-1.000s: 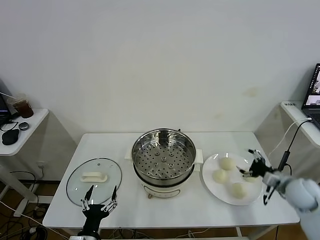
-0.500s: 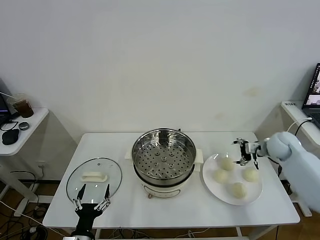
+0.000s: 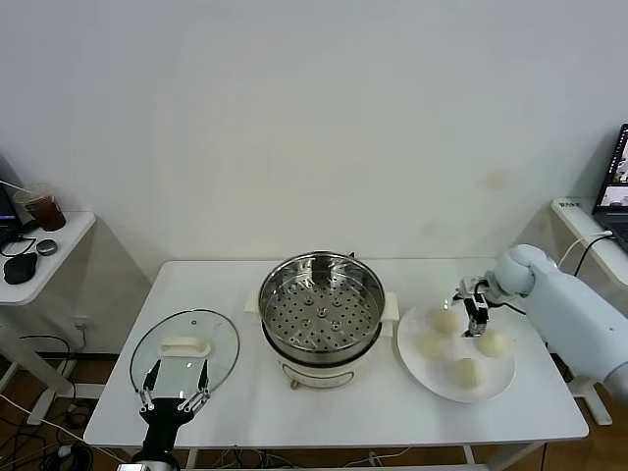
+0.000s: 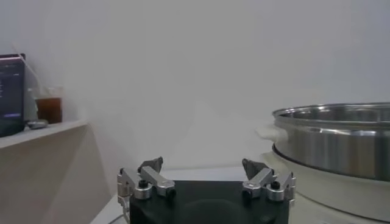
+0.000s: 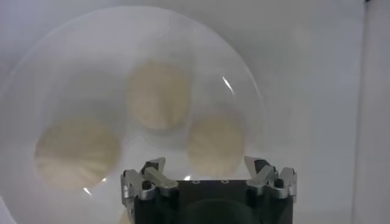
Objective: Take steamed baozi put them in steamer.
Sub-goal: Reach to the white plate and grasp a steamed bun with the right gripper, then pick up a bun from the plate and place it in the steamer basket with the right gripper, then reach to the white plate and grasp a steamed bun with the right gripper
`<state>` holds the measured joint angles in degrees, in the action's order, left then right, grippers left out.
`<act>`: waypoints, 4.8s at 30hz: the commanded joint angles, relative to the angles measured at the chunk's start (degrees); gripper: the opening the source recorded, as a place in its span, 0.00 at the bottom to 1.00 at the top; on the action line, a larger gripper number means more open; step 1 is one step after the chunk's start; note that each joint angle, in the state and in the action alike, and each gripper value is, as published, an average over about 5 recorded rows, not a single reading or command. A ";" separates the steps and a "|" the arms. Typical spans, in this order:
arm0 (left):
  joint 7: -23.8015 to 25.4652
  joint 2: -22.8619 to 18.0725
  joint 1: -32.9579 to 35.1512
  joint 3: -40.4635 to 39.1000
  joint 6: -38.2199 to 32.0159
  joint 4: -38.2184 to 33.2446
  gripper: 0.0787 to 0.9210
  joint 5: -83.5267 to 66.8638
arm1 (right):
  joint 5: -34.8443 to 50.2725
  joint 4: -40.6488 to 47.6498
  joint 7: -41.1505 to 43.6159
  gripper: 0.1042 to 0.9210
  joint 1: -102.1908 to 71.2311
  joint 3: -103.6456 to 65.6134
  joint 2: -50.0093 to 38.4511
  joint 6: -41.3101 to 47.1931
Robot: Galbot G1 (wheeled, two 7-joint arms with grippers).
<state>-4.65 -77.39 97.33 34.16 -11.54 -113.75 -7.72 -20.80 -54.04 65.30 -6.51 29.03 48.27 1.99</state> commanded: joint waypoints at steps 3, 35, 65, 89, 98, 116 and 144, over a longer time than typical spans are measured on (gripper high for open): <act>0.04 -0.01 -0.03 0.35 -0.21 0.10 0.88 0.16 | 0.18 4.50 0.33 0.88 2.61 3.62 2.60 0.56; -0.15 -0.17 0.13 1.56 -1.06 -0.12 0.88 0.80 | -2.71 8.28 -2.09 0.54 2.12 2.67 6.96 0.37; 0.61 1.53 0.04 1.96 -1.59 -1.23 0.88 -1.98 | 33.68 -15.52 1.67 0.54 43.12 33.54 10.17 -6.39; 0.97 0.25 2.00 5.52 -3.01 -2.32 0.88 -1.87 | 4.24 1.79 -2.43 0.56 30.97 38.21 32.04 -37.36; 0.96 0.14 2.08 6.16 -3.22 -2.06 0.88 -1.84 | -2.75 6.04 -5.12 0.57 27.42 34.80 32.29 -42.94; 0.85 -0.18 1.56 5.74 -3.27 -1.77 0.88 -1.72 | 0.74 5.69 -8.17 0.87 27.96 32.73 31.06 -45.49; 0.98 2.59 -0.19 4.79 -4.28 0.05 0.88 -1.95 | 27.62 -32.30 2.68 0.88 33.58 39.26 -19.11 19.63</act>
<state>-3.68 -74.88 97.24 39.11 -15.79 -114.28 -9.68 6.21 -81.35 66.81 30.82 68.52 39.23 12.95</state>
